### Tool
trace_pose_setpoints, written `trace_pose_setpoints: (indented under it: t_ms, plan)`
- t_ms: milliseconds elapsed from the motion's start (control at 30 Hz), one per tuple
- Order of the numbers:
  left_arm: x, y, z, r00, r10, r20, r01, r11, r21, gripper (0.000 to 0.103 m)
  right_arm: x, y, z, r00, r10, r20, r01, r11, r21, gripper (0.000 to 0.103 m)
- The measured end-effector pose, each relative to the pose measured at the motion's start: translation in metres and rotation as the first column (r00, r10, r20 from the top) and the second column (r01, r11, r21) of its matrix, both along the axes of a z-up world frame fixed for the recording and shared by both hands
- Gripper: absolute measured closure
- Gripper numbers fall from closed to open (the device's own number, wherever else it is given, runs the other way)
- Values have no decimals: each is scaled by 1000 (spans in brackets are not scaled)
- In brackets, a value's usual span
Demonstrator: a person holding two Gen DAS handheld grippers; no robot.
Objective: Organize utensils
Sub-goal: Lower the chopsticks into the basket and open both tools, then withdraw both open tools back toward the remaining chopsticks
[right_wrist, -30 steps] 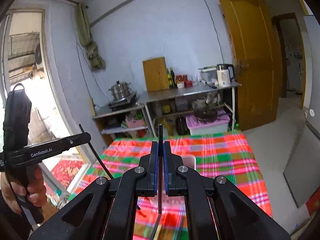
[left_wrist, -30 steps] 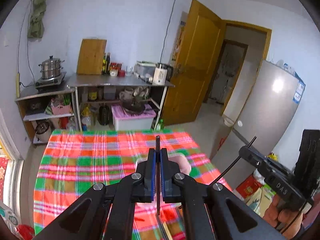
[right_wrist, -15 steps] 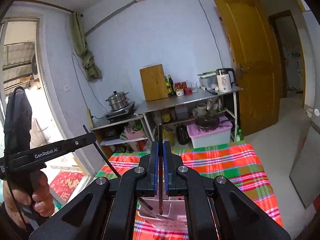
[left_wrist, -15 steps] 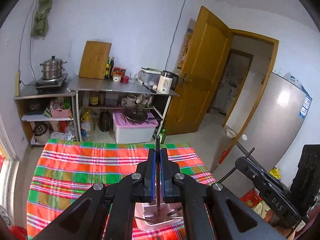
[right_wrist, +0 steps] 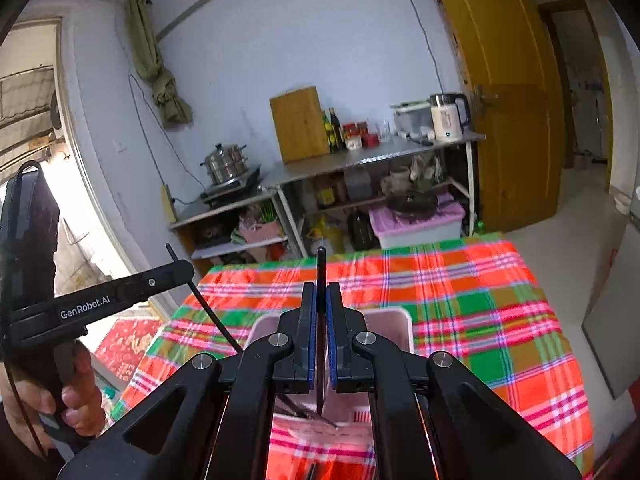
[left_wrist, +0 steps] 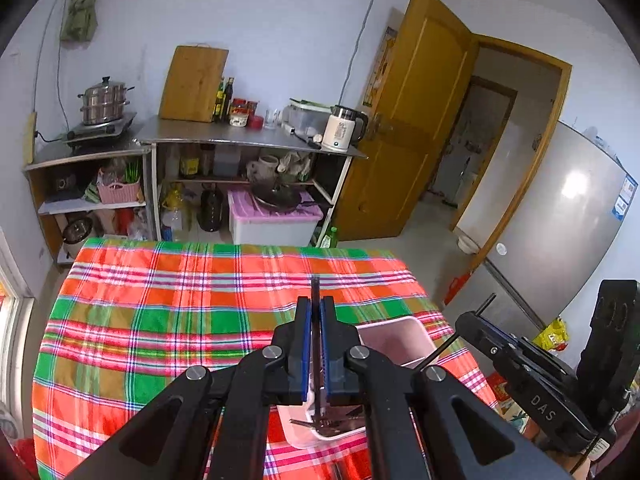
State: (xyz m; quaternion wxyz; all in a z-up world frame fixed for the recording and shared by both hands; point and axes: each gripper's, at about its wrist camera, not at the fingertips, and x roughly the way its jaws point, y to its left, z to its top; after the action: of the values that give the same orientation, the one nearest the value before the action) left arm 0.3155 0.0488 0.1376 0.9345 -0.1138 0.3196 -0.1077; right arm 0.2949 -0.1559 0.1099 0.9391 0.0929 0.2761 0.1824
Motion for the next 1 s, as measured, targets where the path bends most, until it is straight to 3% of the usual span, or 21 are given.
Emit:
trace_pose_setpoints:
  t_ms: [133, 200, 333, 633, 1000]
  plan:
    - [-3, 3, -1, 1000, 4, 0, -4, 1000, 3, 98, -2, -5, -4, 1000, -8, -17, 8, 1000, -2, 98]
    - [-7, 4, 3, 1000, 3, 10, -3, 1000, 8, 93, -4, -8, 0, 1000, -15, -9, 15, 1000, 2, 96]
    - [-21, 6, 16, 999, 12, 44, -13, 1000, 7, 92, -16, -14, 16, 999, -19, 26, 19, 1000, -1, 95]
    - [-76, 5, 34, 994, 11, 105, -11, 1000, 6, 92, -60, -31, 32, 998, -10, 60, 11, 1000, -12, 95]
    - [-152, -21, -4, 995, -26, 93, 24, 999, 28, 92, -128, -46, 11, 998, -10, 55, 12, 999, -42, 95]
